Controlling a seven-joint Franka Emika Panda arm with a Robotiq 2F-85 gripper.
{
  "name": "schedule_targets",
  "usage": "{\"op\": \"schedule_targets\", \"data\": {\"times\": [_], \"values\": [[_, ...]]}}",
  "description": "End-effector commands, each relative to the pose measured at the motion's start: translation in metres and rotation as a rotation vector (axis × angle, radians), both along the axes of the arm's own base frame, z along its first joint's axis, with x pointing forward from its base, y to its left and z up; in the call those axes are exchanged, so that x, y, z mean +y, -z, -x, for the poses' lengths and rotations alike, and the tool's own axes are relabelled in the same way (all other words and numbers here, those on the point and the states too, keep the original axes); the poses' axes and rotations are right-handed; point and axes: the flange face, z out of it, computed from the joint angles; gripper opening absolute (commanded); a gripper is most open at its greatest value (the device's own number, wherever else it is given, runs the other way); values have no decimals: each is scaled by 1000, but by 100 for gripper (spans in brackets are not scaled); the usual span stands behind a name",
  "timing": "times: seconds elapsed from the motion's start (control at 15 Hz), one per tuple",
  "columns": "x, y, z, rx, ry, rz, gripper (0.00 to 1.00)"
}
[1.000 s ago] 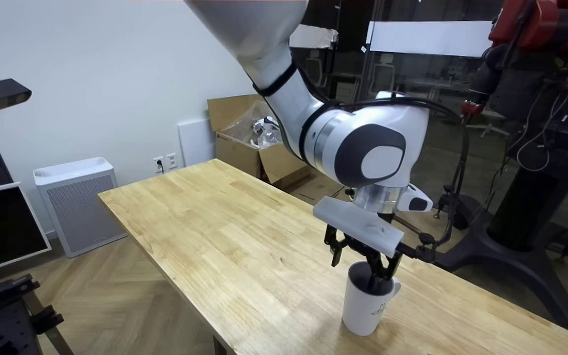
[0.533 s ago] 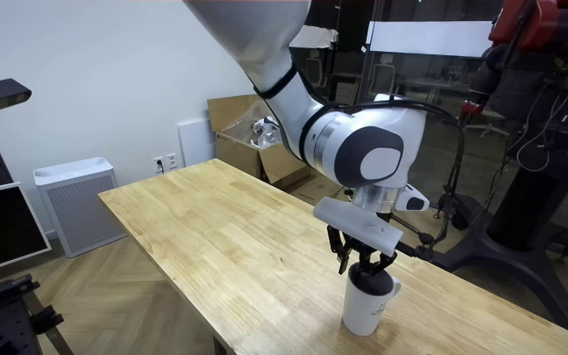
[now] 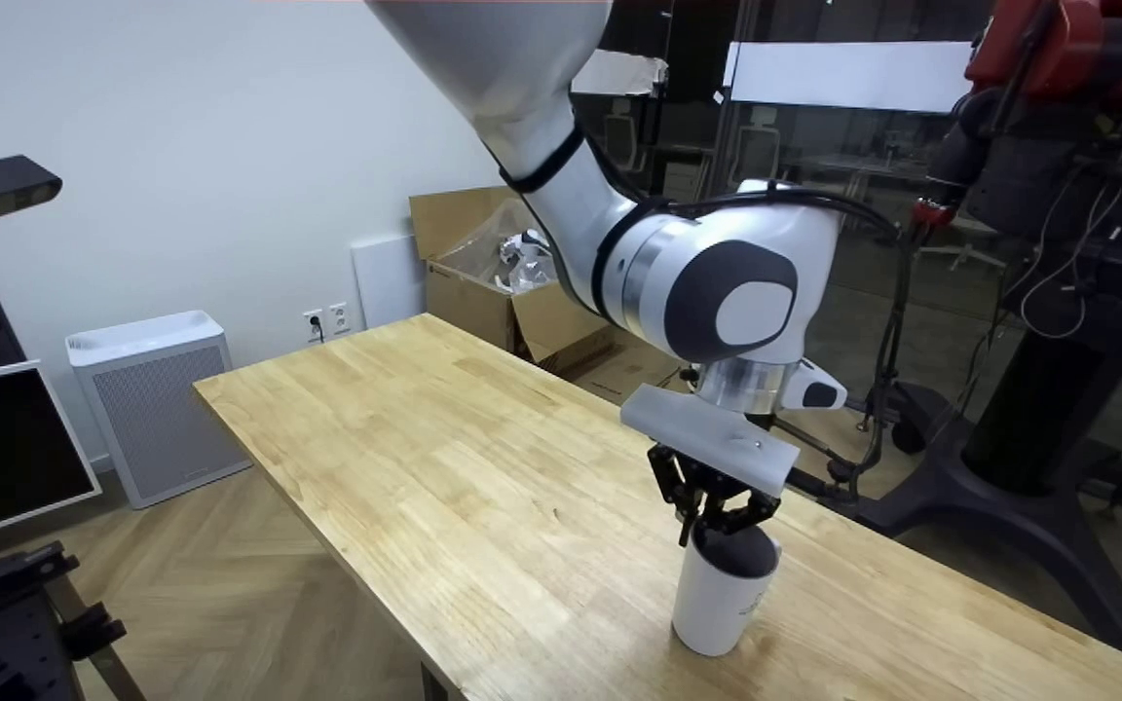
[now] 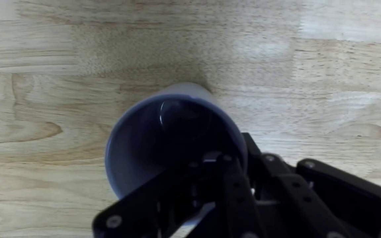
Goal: Move the mug to the left.
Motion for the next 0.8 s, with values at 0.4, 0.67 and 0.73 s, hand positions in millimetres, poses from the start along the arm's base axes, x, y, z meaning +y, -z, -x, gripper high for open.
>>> {"op": "schedule_targets", "data": {"times": [0.4,0.67,0.73], "values": [[78,-33,-28,62,-66,113,2],[127,-35,-43,10,-33,101,2],[139,-36,-45,-2,-21,84,2]]}}
